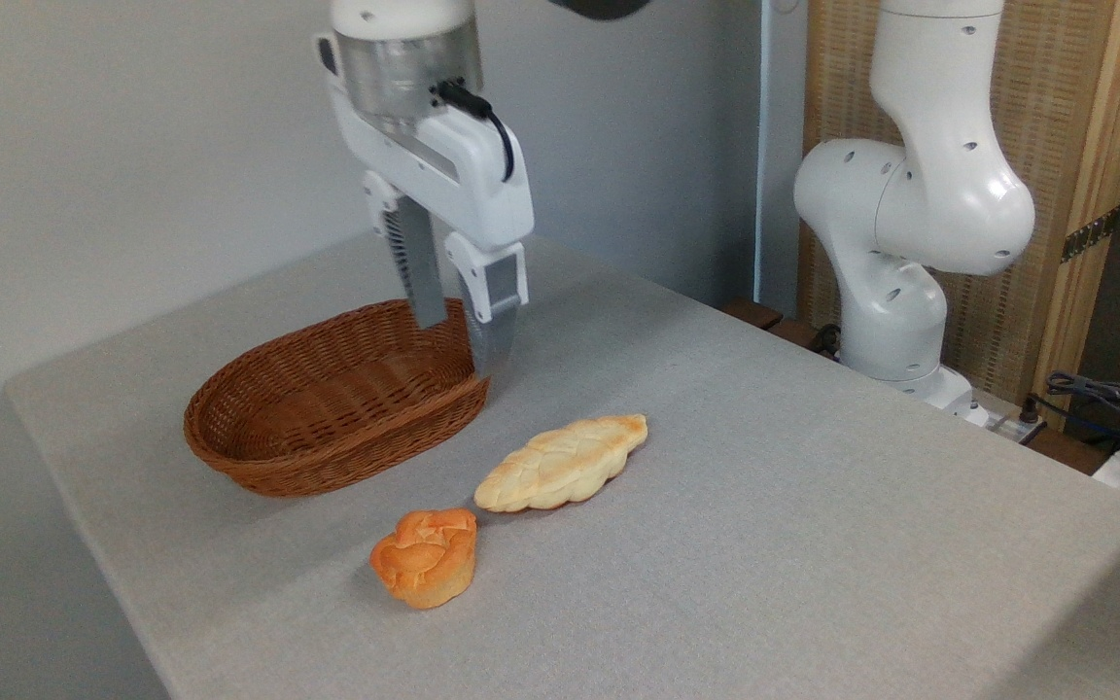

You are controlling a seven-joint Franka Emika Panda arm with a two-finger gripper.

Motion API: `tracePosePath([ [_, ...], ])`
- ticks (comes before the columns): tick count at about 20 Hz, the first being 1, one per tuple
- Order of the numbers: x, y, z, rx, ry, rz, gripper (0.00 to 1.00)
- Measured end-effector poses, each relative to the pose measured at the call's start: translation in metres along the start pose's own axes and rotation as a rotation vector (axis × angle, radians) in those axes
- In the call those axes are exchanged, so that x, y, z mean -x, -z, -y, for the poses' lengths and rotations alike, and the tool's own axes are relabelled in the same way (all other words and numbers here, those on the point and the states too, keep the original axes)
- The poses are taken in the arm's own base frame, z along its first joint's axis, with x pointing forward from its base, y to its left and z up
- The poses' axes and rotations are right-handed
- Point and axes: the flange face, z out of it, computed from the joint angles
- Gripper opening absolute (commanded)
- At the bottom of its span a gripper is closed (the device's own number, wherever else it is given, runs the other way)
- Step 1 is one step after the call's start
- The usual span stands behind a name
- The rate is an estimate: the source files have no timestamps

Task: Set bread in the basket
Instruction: 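Move the gripper from above the basket down onto the long golden loaf, then close the gripper around the middle of the long golden loaf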

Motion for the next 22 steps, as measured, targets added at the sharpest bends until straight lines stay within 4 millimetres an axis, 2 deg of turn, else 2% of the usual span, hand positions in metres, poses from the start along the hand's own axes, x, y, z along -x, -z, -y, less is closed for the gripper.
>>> tracePosePath([
  [3, 0.012, -0.048, -0.034, 0.029, -0.057, 0.044, 1.0],
  [6, 0.024, -0.099, -0.038, 0.033, -0.092, 0.055, 1.0],
  [9, 0.033, -0.13, -0.038, 0.036, -0.101, 0.066, 1.0],
  [11, 0.037, -0.139, -0.037, 0.014, -0.12, 0.092, 1.0],
  [16, 0.04, -0.143, -0.036, -0.003, -0.137, 0.12, 0.99],
  [20, 0.042, -0.149, -0.039, 0.004, -0.141, 0.132, 0.82],
  [22, 0.042, -0.153, -0.04, 0.009, -0.144, 0.137, 0.55],
])
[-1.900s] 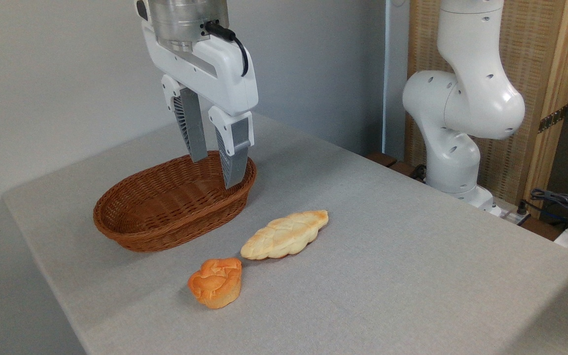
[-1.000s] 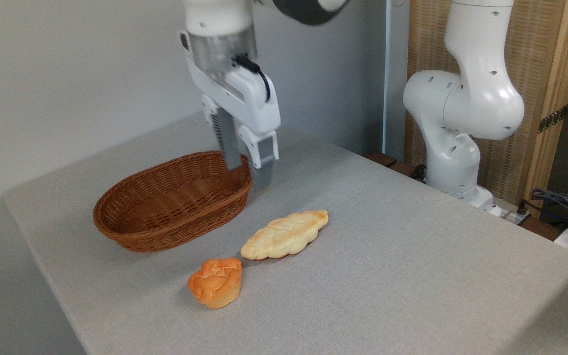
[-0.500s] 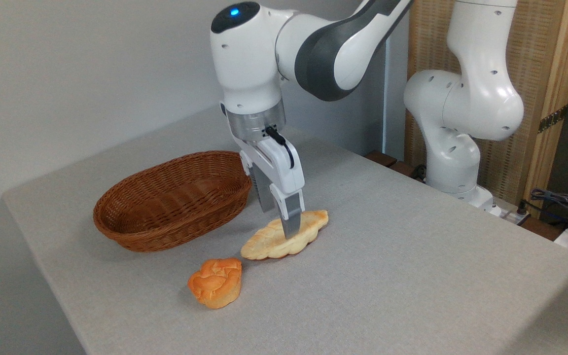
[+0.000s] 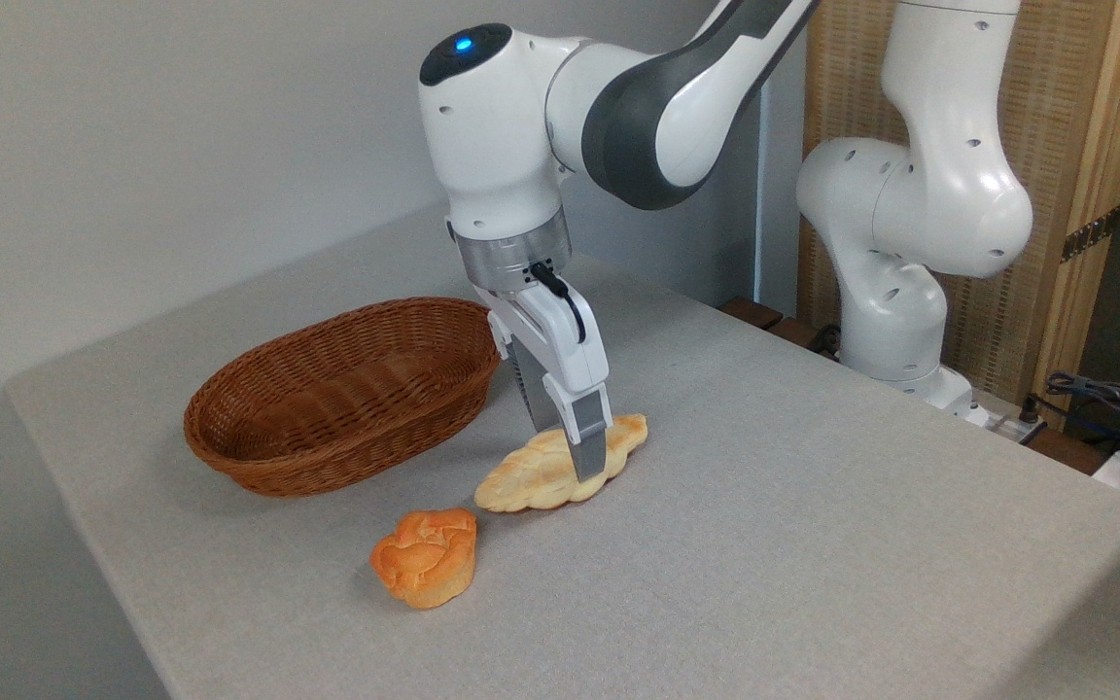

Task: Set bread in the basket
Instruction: 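Close the gripper around the middle of the long golden loaf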

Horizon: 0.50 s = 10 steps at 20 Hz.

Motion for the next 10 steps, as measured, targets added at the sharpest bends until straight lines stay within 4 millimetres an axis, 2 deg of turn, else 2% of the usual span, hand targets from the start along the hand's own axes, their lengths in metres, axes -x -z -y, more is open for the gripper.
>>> tracePosePath([
  [3, -0.0026, -0.006, -0.0016, 0.01, -0.007, 0.008, 0.43],
  [10, -0.0032, -0.0077, -0.0013, 0.012, -0.008, 0.01, 0.43],
])
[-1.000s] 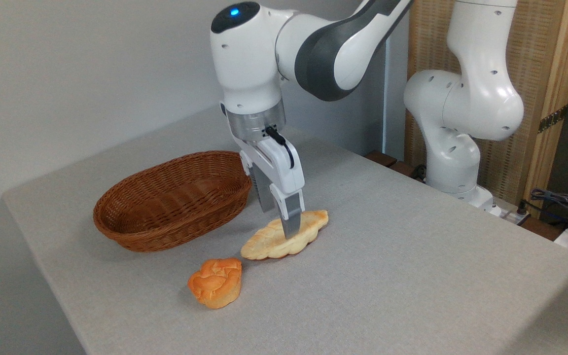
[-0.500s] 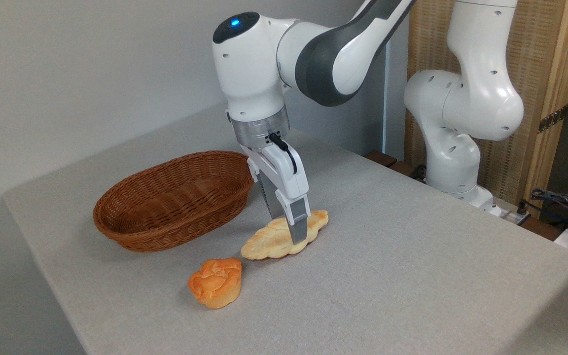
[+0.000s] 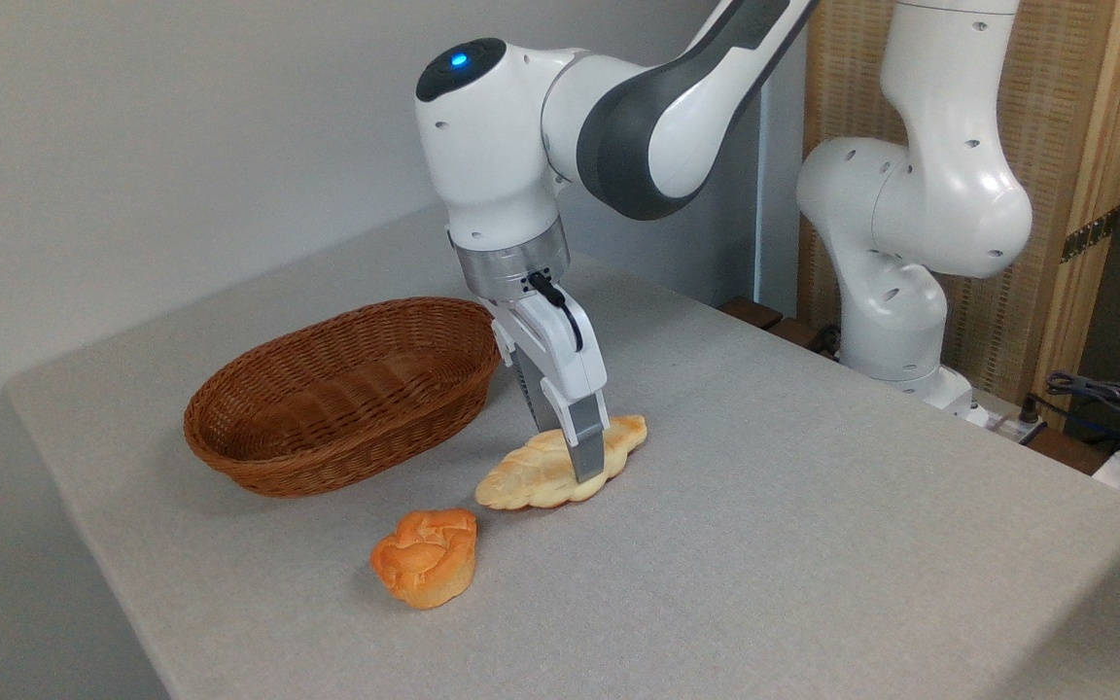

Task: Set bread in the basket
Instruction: 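Close the gripper around the middle of the long golden loaf, then lift the loaf and carry it over the wicker basket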

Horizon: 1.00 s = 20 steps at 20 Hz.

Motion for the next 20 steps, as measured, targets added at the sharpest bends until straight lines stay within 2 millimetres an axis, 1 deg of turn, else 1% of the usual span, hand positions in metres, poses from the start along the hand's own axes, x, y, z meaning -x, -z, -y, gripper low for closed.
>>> tracePosePath([
  [15, 0.0, 0.0, 0.0, 0.0, 0.0, 0.0, 0.43],
  [17, -0.001, 0.004, 0.001, -0.006, -0.001, -0.005, 0.43],
  [20, -0.008, 0.025, 0.005, -0.031, -0.005, -0.029, 0.43],
])
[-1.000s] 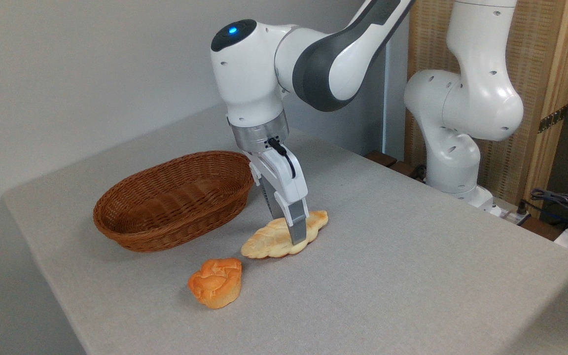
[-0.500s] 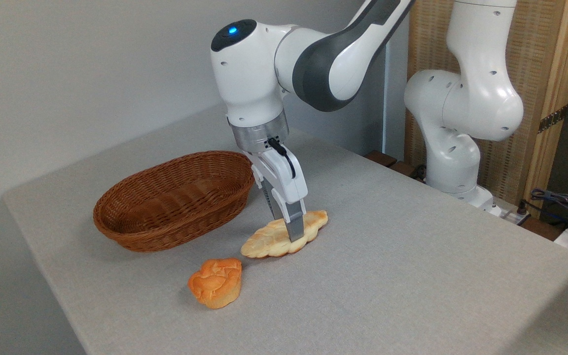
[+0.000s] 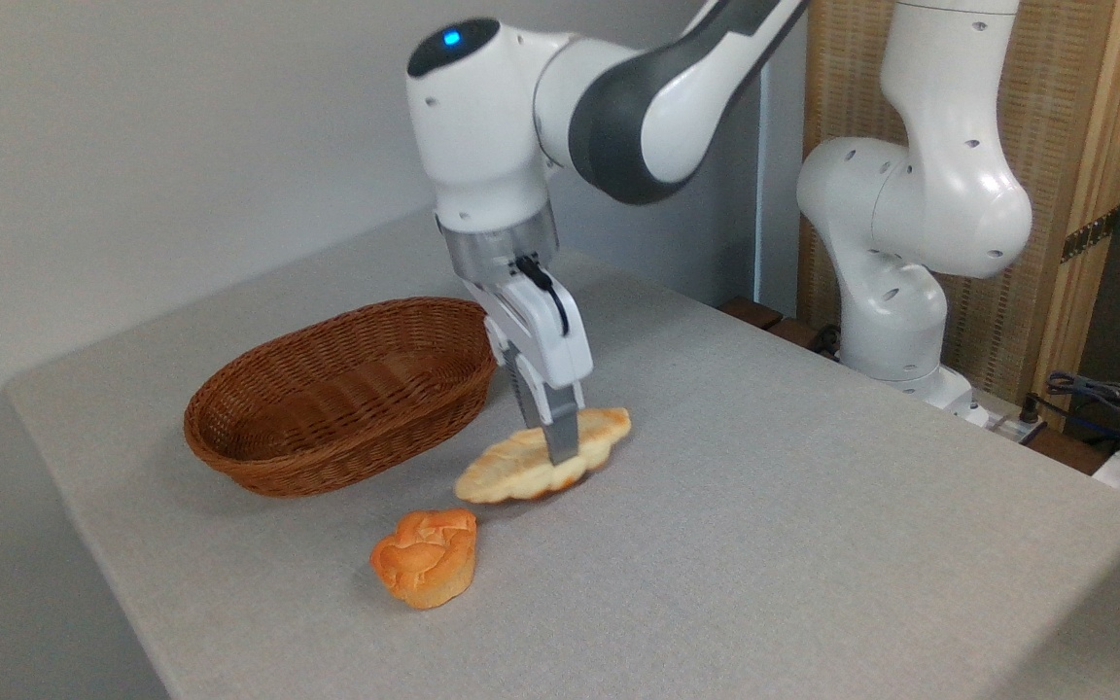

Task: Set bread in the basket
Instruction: 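Lift the loaf and carry it over the wicker basket, then lower the loaf into the basket and open the gripper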

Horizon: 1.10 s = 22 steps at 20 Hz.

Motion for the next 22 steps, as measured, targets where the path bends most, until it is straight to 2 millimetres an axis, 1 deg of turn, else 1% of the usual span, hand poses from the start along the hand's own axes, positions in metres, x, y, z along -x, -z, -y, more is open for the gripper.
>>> tracePosePath([
  [1, -0.005, 0.012, 0.0, -0.001, -0.004, -0.007, 0.43],
  [2, -0.008, 0.019, 0.0, 0.0, -0.008, -0.01, 0.43],
  [4, -0.02, 0.049, 0.0, 0.019, -0.013, -0.036, 0.43],
  [5, -0.023, 0.057, 0.0, 0.026, -0.01, -0.048, 0.43],
  [6, -0.03, 0.072, 0.001, 0.039, -0.002, -0.075, 0.43],
  [7, -0.034, 0.08, 0.002, 0.044, 0.005, -0.089, 0.44],
  [9, -0.053, 0.101, 0.003, 0.058, 0.049, -0.141, 0.48],
  [10, -0.066, 0.104, 0.002, 0.065, 0.07, -0.154, 0.51],
  [11, -0.082, 0.103, 0.001, 0.066, 0.089, -0.161, 0.52],
  [12, -0.09, 0.101, 0.0, 0.066, 0.099, -0.165, 0.53],
  [13, -0.108, 0.094, -0.001, 0.06, 0.116, -0.177, 0.63],
  [14, -0.127, 0.085, -0.003, 0.055, 0.132, -0.192, 0.67],
  [15, -0.136, 0.08, -0.004, 0.052, 0.142, -0.202, 0.74],
  [16, -0.152, 0.07, -0.007, 0.048, 0.167, -0.221, 0.93],
  [17, -0.168, 0.059, -0.009, 0.046, 0.194, -0.241, 1.0],
  [18, -0.181, 0.05, -0.011, 0.044, 0.217, -0.262, 1.0],
  [20, -0.199, 0.036, -0.017, 0.046, 0.228, -0.28, 1.0],
  [22, -0.206, 0.032, -0.02, 0.051, 0.228, -0.28, 1.0],
])
